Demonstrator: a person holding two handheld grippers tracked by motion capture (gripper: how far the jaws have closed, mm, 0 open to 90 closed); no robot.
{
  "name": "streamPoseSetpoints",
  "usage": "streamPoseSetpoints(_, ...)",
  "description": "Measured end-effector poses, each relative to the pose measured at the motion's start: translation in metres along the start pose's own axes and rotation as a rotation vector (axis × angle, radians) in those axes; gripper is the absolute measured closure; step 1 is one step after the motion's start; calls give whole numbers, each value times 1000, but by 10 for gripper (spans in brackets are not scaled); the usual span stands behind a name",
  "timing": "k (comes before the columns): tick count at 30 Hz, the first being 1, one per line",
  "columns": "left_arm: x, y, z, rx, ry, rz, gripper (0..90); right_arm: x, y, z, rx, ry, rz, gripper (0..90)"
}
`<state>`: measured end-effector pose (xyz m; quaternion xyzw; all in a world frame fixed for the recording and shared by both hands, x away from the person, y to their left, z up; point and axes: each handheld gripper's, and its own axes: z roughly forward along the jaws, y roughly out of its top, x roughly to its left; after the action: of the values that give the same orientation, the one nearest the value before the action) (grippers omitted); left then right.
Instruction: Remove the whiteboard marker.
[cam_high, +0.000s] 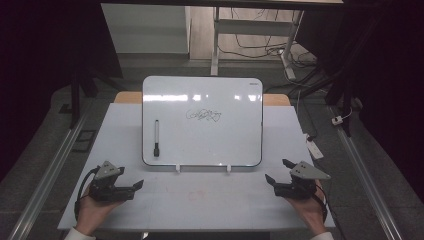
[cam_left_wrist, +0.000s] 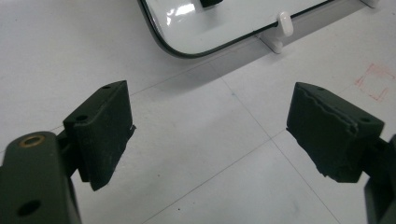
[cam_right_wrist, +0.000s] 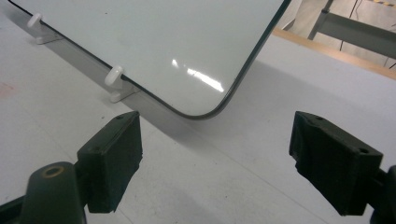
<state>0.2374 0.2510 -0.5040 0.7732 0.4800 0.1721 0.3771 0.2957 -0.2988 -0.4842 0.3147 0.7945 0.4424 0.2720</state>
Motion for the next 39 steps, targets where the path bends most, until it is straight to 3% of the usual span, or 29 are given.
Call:
streamPoseSetpoints(20,-4,6,-5,-19,5,-11,181,8,-2,4,-8,17,-52,205)
streamPoseSetpoints(36,-7,46,-7,-67,-12,-10,195,10,1,4,-9,23,-42,233)
streamPoseSetpoints(39,-5,56,-3,-65,1,-3,200,10,1,3,-22,22,-35,240)
